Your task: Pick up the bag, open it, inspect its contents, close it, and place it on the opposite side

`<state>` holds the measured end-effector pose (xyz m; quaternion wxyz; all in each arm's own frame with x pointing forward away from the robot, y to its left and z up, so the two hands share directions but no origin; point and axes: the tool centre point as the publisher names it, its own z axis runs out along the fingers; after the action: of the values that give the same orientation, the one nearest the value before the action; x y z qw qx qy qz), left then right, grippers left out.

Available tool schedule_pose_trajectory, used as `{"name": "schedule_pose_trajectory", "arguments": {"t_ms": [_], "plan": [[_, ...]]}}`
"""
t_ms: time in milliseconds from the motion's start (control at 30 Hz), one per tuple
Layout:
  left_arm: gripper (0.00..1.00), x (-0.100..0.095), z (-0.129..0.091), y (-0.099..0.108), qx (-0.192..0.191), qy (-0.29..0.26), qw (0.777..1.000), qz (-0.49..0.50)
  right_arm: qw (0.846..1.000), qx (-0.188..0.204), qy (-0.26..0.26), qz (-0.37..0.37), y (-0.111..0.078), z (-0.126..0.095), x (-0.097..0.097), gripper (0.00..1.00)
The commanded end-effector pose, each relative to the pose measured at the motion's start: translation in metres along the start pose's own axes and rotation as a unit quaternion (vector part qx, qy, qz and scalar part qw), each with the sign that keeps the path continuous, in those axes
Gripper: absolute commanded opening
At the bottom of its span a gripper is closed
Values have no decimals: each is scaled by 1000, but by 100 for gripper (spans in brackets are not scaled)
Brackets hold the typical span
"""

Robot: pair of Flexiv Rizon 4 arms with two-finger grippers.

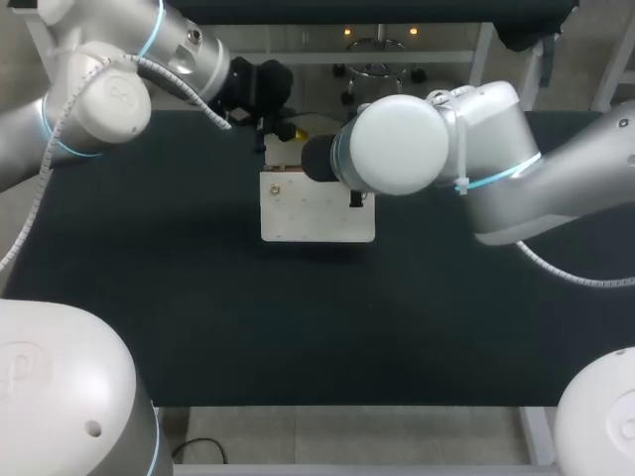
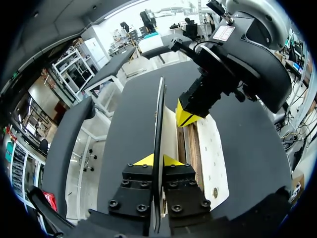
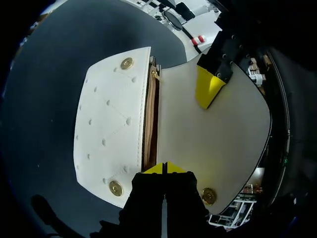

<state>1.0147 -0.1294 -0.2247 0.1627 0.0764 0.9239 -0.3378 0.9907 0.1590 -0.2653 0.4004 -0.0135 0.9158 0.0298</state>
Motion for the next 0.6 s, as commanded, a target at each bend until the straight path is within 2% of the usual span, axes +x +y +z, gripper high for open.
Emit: {"name": "schedule_pose_trajectory", "arguments": {"t_ms": [33,600], "plan": [[0,2,-2,0,2,-5,1000,-4,1000,-2,3,1,0,5,4,0],[0,-2,-6,-1,11,-19,1000,-18,1000,-5,6,-2,-3,-2,23,0]]}}
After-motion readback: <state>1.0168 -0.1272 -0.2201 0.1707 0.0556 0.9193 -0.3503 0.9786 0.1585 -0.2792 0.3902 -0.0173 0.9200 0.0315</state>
